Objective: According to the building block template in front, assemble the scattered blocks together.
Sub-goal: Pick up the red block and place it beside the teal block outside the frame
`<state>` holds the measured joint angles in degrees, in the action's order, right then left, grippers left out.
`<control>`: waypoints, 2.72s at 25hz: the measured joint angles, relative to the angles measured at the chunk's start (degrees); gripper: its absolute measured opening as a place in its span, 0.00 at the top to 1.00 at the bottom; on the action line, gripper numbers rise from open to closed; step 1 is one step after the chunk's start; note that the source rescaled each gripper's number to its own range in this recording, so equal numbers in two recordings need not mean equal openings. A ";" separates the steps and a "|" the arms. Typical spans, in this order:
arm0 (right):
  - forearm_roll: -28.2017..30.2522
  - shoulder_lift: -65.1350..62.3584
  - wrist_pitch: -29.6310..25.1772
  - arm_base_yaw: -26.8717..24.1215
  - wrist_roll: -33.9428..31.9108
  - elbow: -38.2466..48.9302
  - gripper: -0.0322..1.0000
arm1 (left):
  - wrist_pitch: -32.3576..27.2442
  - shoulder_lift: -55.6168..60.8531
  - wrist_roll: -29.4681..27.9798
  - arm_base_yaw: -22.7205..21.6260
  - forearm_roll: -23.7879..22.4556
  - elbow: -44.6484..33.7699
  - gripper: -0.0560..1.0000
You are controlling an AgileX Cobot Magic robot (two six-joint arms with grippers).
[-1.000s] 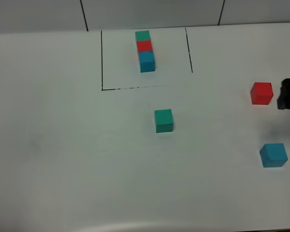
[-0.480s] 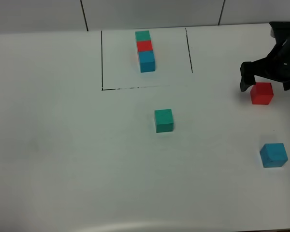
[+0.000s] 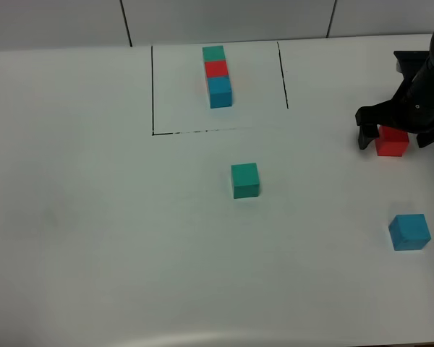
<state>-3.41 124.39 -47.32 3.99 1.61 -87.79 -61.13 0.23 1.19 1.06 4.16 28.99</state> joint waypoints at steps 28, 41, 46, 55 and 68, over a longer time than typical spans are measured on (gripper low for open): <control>10.28 -4.86 -10.10 24.70 51.98 -0.06 0.96 | 0.00 0.00 0.00 0.00 0.00 0.00 0.66; 4.12 -0.92 -6.58 26.09 61.35 -0.06 0.96 | 0.00 0.00 0.00 0.00 0.00 0.00 0.66; 3.41 -0.72 -5.25 26.09 60.86 -0.06 0.96 | 0.00 0.00 0.00 0.00 0.00 0.00 0.66; 2.94 0.38 -3.83 26.85 60.41 -0.12 0.96 | 0.00 0.00 0.00 0.00 0.00 0.00 0.66; 2.07 0.97 -1.86 28.06 60.30 -0.58 0.96 | 0.00 0.00 0.00 0.00 0.00 0.00 0.66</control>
<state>-1.34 125.35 -49.18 32.06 61.91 -88.38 -61.13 0.23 1.19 1.06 4.16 28.99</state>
